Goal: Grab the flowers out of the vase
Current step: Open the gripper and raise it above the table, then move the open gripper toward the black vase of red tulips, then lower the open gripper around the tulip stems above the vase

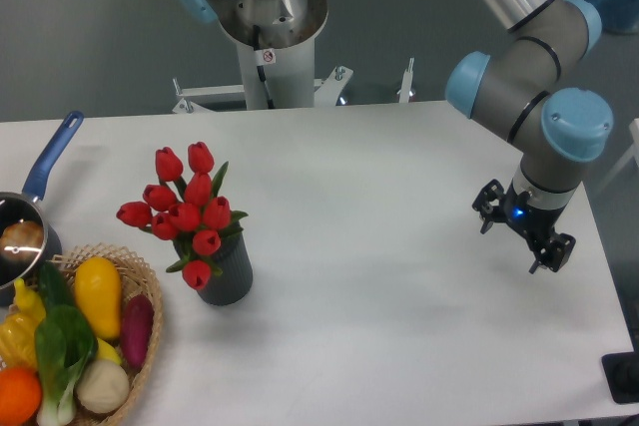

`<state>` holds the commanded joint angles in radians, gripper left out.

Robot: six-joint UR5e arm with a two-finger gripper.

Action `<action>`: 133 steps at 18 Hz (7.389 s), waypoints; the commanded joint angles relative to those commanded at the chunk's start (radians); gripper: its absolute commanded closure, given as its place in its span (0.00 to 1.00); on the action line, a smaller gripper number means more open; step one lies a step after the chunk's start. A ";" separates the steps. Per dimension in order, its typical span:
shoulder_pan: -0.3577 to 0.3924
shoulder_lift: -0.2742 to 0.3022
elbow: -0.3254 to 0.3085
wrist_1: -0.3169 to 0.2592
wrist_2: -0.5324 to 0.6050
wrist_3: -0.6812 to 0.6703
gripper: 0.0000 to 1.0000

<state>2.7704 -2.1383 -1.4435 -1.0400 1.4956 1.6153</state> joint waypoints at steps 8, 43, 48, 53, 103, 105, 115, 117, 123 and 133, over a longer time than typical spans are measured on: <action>-0.011 0.011 -0.026 -0.011 -0.040 -0.002 0.00; 0.045 0.218 -0.333 0.084 -0.495 -0.106 0.00; 0.005 0.254 -0.341 0.012 -0.505 -0.106 0.00; -0.046 0.313 -0.344 -0.121 -0.594 -0.106 0.00; -0.176 0.377 -0.390 -0.250 -0.828 -0.104 0.00; -0.179 0.379 -0.391 -0.252 -0.853 -0.106 0.00; -0.219 0.364 -0.390 -0.245 -0.923 -0.104 0.00; -0.222 0.364 -0.391 -0.245 -0.940 -0.104 0.00; -0.236 0.347 -0.400 -0.241 -0.950 -0.094 0.44; -0.226 0.342 -0.414 -0.238 -0.943 -0.029 1.00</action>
<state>2.5449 -1.7963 -1.8577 -1.2778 0.5522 1.5861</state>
